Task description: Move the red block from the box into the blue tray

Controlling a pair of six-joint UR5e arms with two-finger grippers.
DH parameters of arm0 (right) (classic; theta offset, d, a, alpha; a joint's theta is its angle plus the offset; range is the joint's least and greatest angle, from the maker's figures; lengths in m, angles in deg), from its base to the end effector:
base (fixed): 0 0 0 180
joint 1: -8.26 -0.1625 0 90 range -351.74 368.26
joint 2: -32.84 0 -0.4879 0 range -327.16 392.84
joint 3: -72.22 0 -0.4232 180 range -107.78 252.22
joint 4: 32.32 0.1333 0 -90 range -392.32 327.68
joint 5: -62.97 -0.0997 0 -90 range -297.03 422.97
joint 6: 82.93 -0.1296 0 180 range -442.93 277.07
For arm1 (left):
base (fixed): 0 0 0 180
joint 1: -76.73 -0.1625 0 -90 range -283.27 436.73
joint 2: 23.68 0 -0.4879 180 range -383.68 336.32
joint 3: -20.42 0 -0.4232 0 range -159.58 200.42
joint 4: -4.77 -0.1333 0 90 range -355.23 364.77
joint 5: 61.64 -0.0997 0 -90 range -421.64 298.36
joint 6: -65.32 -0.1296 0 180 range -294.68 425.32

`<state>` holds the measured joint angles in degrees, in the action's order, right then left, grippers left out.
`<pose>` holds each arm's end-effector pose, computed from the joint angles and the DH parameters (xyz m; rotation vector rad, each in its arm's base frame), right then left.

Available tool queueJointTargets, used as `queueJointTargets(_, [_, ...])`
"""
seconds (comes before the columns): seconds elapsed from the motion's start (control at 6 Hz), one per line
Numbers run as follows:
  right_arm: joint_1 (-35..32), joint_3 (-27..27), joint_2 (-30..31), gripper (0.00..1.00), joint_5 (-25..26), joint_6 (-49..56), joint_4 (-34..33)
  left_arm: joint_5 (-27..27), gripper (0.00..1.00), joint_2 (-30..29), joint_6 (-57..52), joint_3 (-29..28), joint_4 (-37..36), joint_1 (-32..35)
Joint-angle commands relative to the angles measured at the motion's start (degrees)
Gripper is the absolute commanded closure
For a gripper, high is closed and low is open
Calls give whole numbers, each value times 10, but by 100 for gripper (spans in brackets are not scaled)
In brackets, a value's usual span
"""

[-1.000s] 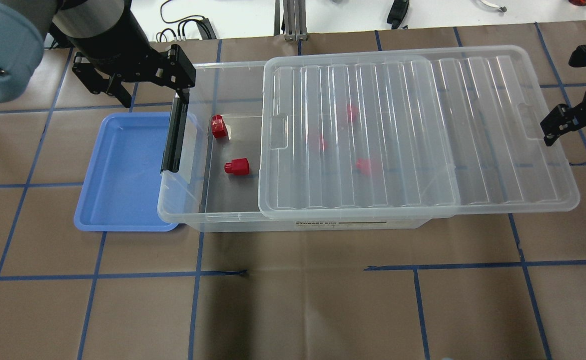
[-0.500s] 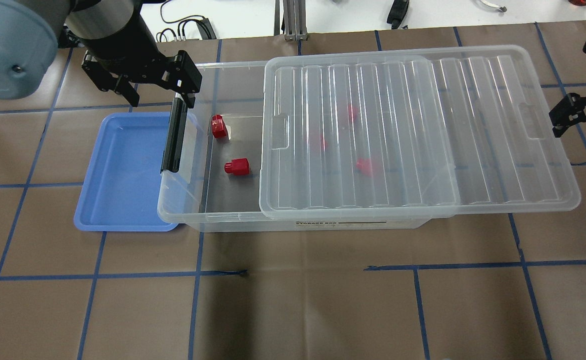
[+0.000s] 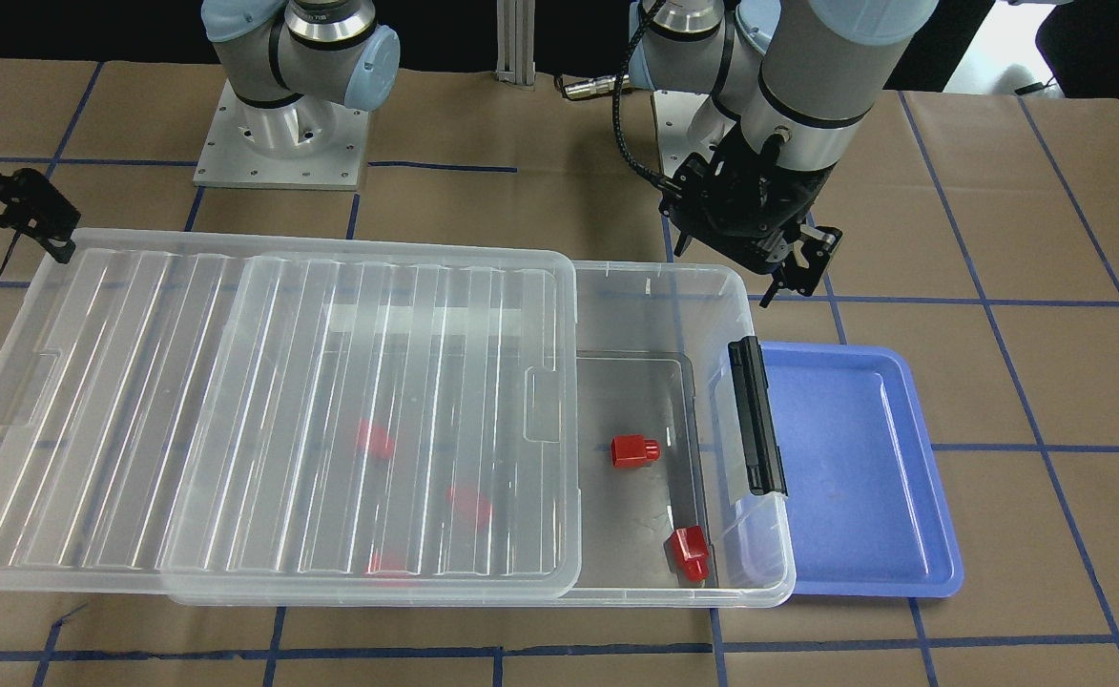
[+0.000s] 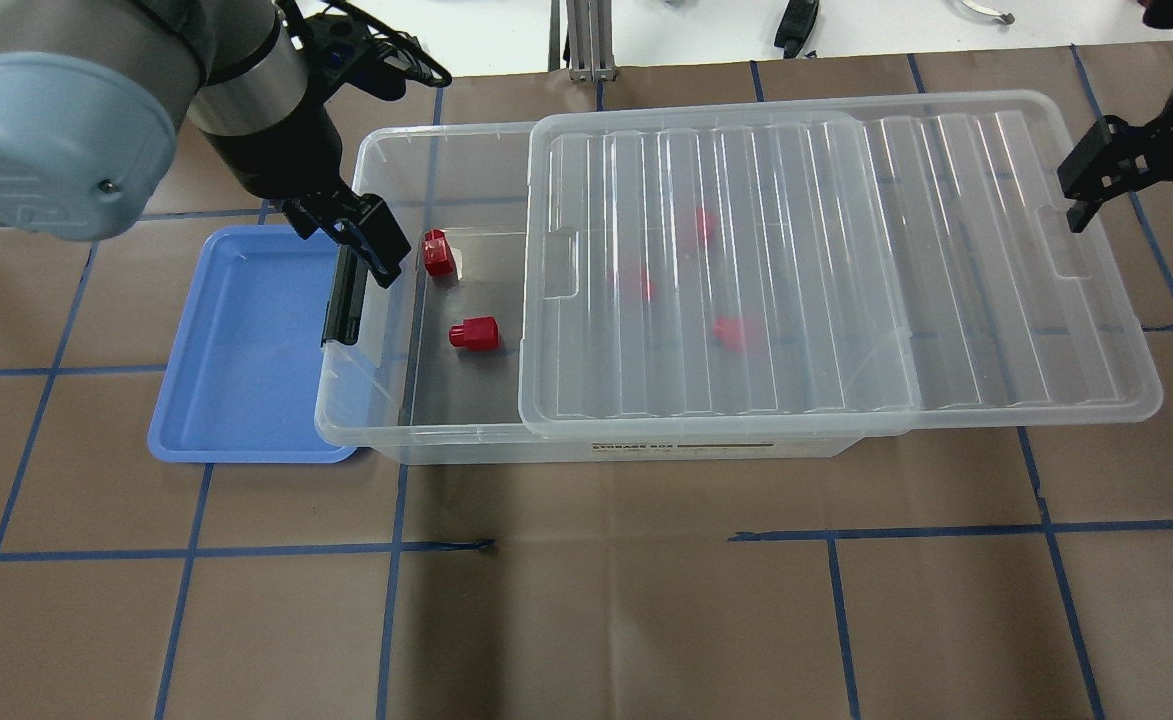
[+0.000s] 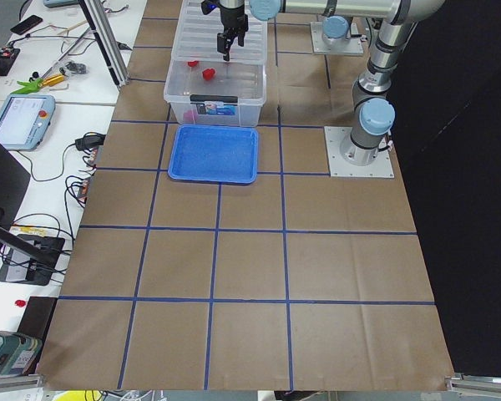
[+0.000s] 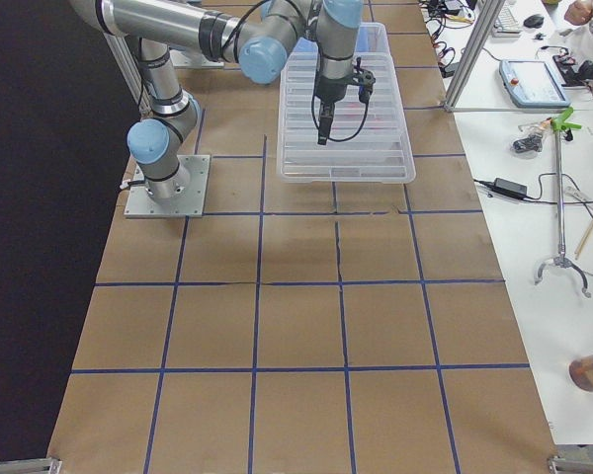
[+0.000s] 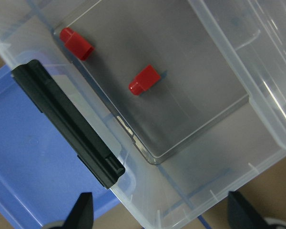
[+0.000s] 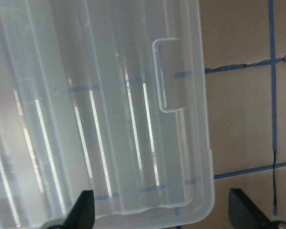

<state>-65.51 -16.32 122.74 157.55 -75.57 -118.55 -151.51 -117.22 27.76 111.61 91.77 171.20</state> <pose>-0.0268 -0.5318 0.5272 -0.2349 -3.0617 -0.0883 -0.1759 -0.5355 0.4820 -1.1226 -2.9223 -0.0443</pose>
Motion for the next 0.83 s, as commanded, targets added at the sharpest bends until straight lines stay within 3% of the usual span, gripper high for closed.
queueJointTargets(0.0, [-101,49,1,0,-36,-134,66,0,3,-1,-173,61,-59,0])
queueJointTargets(0.33, [-181,48,-3,0,-40,-209,65,0,6,-12,-335,124,-159,0])
queueJointTargets(0.67, [-180,43,-6,0,-40,-200,64,3,5,-71,-416,132,-241,7])
